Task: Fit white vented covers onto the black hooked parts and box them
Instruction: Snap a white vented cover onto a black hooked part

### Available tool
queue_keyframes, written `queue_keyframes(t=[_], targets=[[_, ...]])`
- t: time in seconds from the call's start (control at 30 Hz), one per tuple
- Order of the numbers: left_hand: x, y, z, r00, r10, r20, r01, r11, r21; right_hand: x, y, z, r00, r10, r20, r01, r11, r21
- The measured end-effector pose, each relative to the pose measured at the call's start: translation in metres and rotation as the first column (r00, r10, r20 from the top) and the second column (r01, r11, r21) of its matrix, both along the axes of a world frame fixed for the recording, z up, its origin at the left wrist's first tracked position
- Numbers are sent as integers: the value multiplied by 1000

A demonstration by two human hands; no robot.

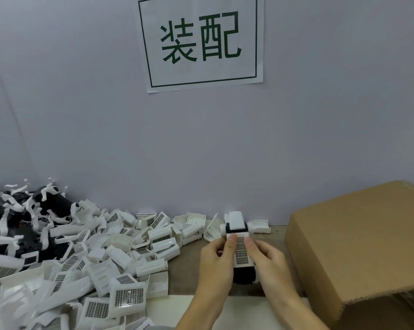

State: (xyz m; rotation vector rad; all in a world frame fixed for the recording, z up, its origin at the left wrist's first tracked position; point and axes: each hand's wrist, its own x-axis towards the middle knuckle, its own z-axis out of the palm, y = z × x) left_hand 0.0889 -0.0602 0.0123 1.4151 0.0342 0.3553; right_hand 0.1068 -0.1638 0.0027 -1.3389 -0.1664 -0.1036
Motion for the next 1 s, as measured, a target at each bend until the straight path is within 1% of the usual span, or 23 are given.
queue_keyframes(t=[0.07, 0.1, 0.13, 0.2, 0.3, 0.37, 0.43, 0.57, 0.6, 0.73, 0.87, 0.93, 1.0], targets=[[2, 3, -2, 999, -23, -45, 18, 995, -98, -1, 1, -2, 999, 36, 11, -35, 997, -74], [3, 4, -3, 997, -55, -58, 47, 991, -126, -1, 1, -3, 999, 27, 22, -24, 993, -113], [3, 4, -3, 994, -82, -67, 74, 990, -121, 0, 1, -4, 999, 4, 34, 0, 990, -142], [2, 4, -4, 995, -74, -69, 73, 997, -26, 2, -1, -6, 996, -52, 69, 64, 981, -183], [1, 2, -3, 999, 11, -37, -5, 990, 139, 6, -3, -7, 988, -94, 126, 122, 963, -239], [0, 1, -1, 999, 32, -6, -30, 987, 160, 6, -3, -5, 985, -103, 137, 134, 962, -238], [-1, 2, 0, 1000, 18, 19, -20, 990, 140, 5, -2, -5, 988, -108, 113, 129, 971, -199], [-2, 1, -1, 992, -125, 30, 124, 992, 20, 4, -1, -6, 993, -103, 60, 109, 988, -110], [-2, 0, -2, 991, -133, 29, 133, 991, 10, 4, 0, -6, 993, -101, 59, 107, 989, -107], [0, -1, -4, 998, -63, -2, 63, 998, 25, 2, -1, -3, 985, -92, 146, 115, 981, -156], [2, 2, -3, 1000, 2, -16, -3, 1000, -28, -2, -1, 0, 969, -99, 226, 139, 976, -167], [2, 5, -3, 999, 37, -3, -37, 995, -88, -2, -1, -3, 947, -154, 283, 228, 941, -251], [3, 7, -2, 998, 57, 3, -56, 985, -164, -5, 0, -4, 926, -138, 351, 272, 888, -370]])
